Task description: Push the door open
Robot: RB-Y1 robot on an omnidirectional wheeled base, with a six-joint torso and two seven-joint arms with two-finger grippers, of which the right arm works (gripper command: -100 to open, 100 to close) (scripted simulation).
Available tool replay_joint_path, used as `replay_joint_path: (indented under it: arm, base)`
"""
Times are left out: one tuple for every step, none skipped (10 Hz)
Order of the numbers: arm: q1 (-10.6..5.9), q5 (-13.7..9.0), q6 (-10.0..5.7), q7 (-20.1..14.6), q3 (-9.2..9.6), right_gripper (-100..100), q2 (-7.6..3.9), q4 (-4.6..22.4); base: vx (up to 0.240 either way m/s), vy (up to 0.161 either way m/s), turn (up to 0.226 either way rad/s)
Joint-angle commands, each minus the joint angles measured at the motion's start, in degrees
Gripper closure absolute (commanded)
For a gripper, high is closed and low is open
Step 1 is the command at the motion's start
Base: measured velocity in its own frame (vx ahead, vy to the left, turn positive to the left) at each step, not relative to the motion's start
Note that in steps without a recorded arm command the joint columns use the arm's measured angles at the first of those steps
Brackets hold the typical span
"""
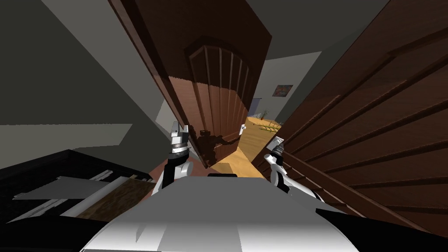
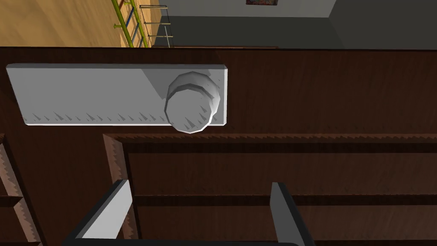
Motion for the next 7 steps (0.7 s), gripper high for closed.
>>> replay_joint_path:
  arm:
    - [-0.23, -0.3, 0.71, 0.6, -0.54, -100, 0.14, 0.4]
    - [-0.3, -0.5, 1.02, 0.9, -0.77, -100, 0.19, 0.6]
    - [-0.39, -0.4, 0.65, 0.7, -0.59, -100, 0.19, 0.7]
    - [-0.24, -0.8, 0.2, 1.2, -1.55, -100, -0.08, 1.2]
    - [-0.18, -0.9, 0.03, 1.4, -1.9, -100, -0.19, 1.3]
    - [-0.18, -0.9, 0.03, 1.4, -1.9, -100, -0.19, 1.3]
    - [0.04, -1.4, -0.58, 2.0, -3.1, -100, -0.58, 1.9]
  base:
    - [-0.018, 0.23, -0.032]
    - [-0.031, 0.214, -0.032]
    - [-0.013, 0.093, -0.015]
    - [0.025, -0.101, 0.136]
    - [0.047, -0.182, 0.183]
    - [0.053, -0.139, 0.05]
    - [0.099, -0.149, 0.193]
